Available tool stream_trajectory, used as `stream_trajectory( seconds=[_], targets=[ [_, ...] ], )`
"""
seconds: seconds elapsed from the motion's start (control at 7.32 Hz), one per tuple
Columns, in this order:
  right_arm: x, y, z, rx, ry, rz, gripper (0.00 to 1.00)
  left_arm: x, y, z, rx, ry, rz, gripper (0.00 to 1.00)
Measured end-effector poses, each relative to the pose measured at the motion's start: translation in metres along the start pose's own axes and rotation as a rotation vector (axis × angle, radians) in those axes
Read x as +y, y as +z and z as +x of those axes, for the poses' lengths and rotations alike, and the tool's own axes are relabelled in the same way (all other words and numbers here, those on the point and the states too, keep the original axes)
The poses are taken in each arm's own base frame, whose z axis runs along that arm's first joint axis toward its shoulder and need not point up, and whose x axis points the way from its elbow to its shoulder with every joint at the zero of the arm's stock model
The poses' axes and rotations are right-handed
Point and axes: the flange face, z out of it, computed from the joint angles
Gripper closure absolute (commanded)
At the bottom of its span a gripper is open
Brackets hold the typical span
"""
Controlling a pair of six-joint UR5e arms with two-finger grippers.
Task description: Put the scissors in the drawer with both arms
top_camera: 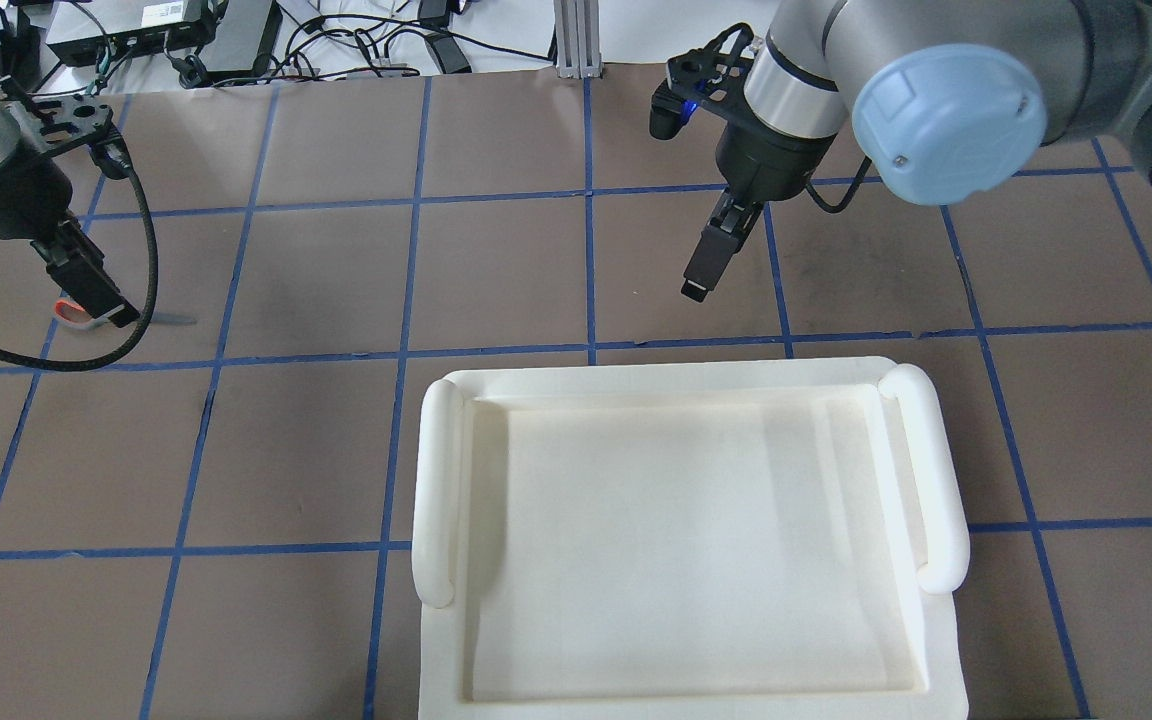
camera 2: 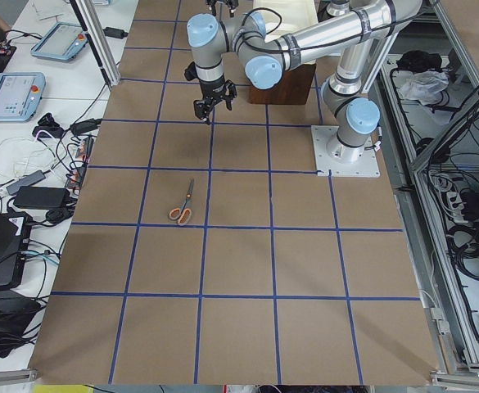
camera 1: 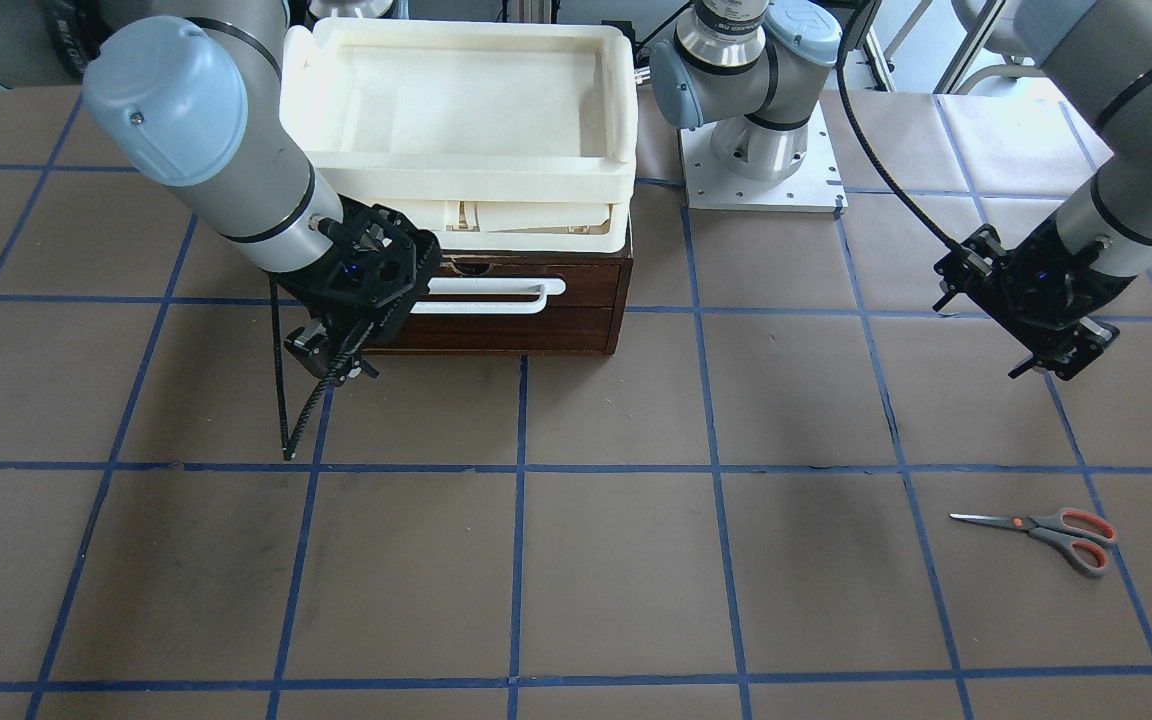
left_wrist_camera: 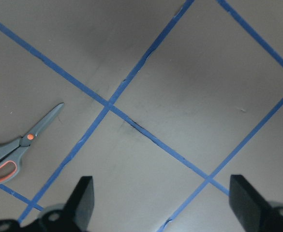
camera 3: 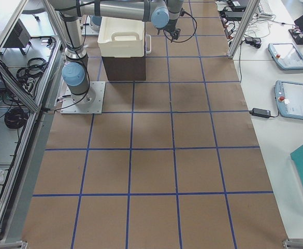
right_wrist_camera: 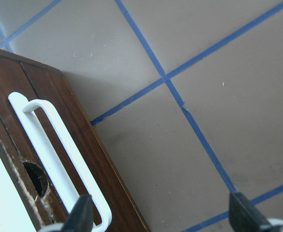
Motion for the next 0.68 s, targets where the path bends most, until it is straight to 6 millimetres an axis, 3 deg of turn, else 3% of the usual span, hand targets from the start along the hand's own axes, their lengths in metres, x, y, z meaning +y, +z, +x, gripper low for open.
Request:
stream_trajectory(
  seconds=[0.27, 0.55, 0.68],
  targets=[
    [-0.034, 0.034, 0.0, -0.053, -0.146, -0.044, 0.0, 0.028, 0.026, -0.047, -0.051, 0.178, 0.005, 0.0],
    [-0.067, 0.046, 0.009, -0.124, -0.246, -0.148, 0.0, 0.044, 0.063, -0.082, -0.054, 0.32, -0.006, 0.0],
    [-0.073, 0.053, 0.01, -0.159, -0.317, -0.204, 0.01, 0.048, 0.082, -0.1, -0.082, 0.429, -0.023, 0.0]
  ],
)
